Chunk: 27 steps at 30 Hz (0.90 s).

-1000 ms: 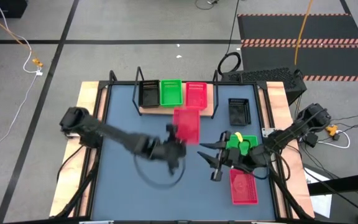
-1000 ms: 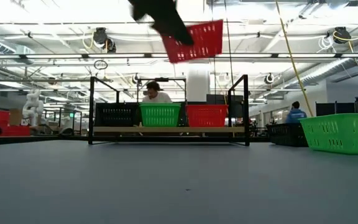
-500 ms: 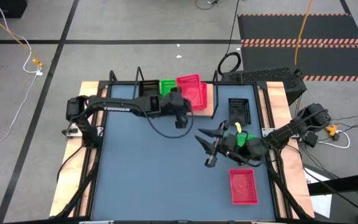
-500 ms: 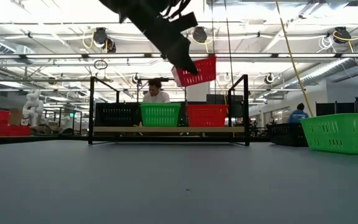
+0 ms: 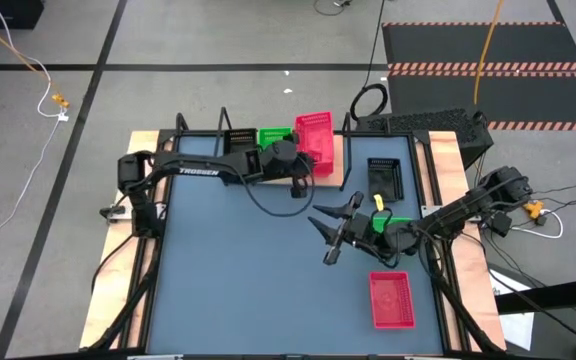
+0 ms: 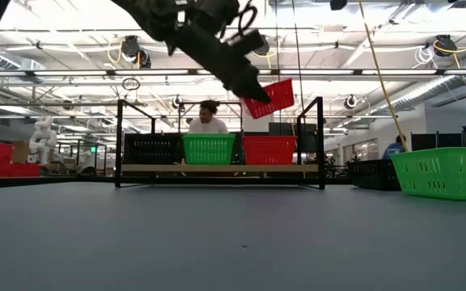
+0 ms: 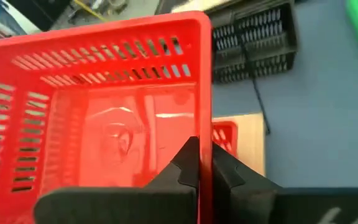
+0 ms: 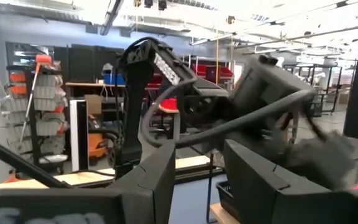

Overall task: Stack baskets on shelf by color
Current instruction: Stack the left red bin on top of the red bin on the shelf

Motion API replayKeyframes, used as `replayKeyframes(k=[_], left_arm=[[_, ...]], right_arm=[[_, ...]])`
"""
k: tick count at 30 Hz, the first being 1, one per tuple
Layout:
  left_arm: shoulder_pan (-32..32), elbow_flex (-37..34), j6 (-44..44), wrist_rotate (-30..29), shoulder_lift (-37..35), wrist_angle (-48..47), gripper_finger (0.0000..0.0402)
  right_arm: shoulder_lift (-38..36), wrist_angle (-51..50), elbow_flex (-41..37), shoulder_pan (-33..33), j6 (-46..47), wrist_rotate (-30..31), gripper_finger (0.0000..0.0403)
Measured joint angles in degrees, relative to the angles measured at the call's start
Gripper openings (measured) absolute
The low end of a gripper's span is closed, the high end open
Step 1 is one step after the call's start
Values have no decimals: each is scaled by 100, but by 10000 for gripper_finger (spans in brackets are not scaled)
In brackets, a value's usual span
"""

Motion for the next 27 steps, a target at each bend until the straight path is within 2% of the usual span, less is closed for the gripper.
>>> replayKeyframes(k=[7,16,27], left_arm=[[137,15,-106,-8,420,172,5],[165,20,-328,-11,432,-185,4],[165,20,-141,247,434,-221,32]], right_arm=[[2,-309,0,2,347,3,130],[2,-575,0,2,365,4,130],[2,-836,-2,2,781,4,130]])
